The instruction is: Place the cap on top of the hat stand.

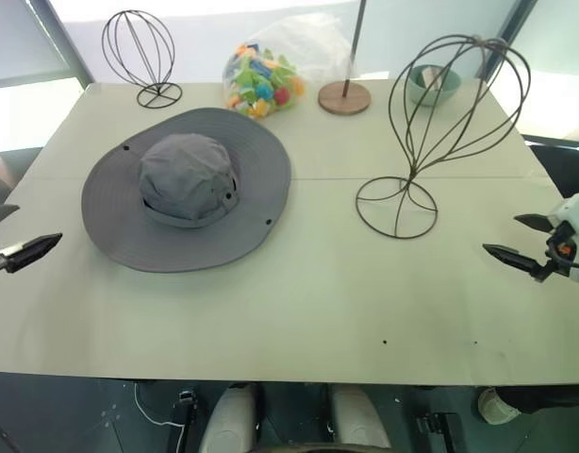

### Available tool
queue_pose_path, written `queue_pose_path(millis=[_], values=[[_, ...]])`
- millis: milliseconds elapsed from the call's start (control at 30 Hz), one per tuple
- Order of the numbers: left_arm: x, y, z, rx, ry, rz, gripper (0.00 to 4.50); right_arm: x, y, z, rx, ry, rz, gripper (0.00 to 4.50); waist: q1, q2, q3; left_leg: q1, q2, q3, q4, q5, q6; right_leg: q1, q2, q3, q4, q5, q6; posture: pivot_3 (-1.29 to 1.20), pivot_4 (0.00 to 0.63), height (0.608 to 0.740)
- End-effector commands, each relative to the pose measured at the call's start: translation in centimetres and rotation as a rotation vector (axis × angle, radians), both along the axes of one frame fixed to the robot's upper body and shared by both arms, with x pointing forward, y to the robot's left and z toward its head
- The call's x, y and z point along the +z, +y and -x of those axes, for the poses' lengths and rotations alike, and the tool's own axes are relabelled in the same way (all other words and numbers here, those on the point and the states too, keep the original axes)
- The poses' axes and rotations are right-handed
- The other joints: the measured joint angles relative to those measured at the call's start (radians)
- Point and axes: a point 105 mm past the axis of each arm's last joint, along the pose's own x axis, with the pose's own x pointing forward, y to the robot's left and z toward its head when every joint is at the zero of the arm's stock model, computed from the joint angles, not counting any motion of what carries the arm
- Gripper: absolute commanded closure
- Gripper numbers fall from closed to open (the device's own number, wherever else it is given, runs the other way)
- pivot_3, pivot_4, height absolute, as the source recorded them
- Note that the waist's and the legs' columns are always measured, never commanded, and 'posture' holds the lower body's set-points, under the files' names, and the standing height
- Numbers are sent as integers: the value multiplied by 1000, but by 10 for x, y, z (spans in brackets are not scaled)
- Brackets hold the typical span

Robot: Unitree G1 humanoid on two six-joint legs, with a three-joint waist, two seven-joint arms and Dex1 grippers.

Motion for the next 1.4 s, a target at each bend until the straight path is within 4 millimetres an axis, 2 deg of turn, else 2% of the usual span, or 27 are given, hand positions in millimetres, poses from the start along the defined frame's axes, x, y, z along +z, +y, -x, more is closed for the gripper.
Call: queue_pose_path(millis=[33, 333, 433, 567, 733, 1000, 1133, 1400], values=[[20, 5, 0, 16, -54, -51, 0, 16, -3, -1, -5, -60, 0, 15, 0, 0, 0, 0, 0, 0, 0, 0, 0, 0, 0, 0, 0, 0, 0, 0, 150, 740], [20, 2, -10, 16, -74, -79, 0, 16, -5, -2, -21, -79, 3, 15, 0, 0, 0, 0, 0, 0, 0, 0, 0, 0, 0, 0, 0, 0, 0, 0, 150, 740], [26, -11, -15, -29, -114, -120, 0, 23, 1, -2, 4, -89, -27, 15, 2, 0, 0, 0, 0, 0, 0, 0, 0, 0, 0, 0, 0, 0, 0, 0, 150, 740], [29, -40, -22, -129, -171, -259, 0, 34, 20, 2, 74, -103, -10, 15, 2, 0, 0, 0, 0, 0, 1, 0, 0, 1, 0, 0, 0, 0, 0, 0, 150, 740], [5, -81, -19, -352, -125, -466, 0, 39, 70, 37, 297, -30, -44, 15, 6, 0, 0, 0, 1, -1, 2, -1, 2, 1, 0, -1, 0, 0, 0, 0, 150, 740], [-25, -132, -9, -629, -114, -604, 0, 48, 110, 65, 409, -20, -26, 15, 6, 0, 0, 0, 1, -3, 10, -4, 7, 6, 1, -2, 0, 0, 0, 0, 150, 740], [-35, -145, -8, -675, -114, -593, 0, 49, 117, 70, 413, -26, -25, 15, 8, 0, 0, 0, 1, -3, 11, -4, 8, 7, 1, -3, 0, 0, 0, 0, 150, 740], [-56, -157, 0, -764, -69, -599, 0, 51, 115, 75, 377, -39, -21, 15, 8, 0, 0, 0, 1, -4, 11, -5, 8, 8, 1, -3, 0, 0, 0, 0, 150, 740]])
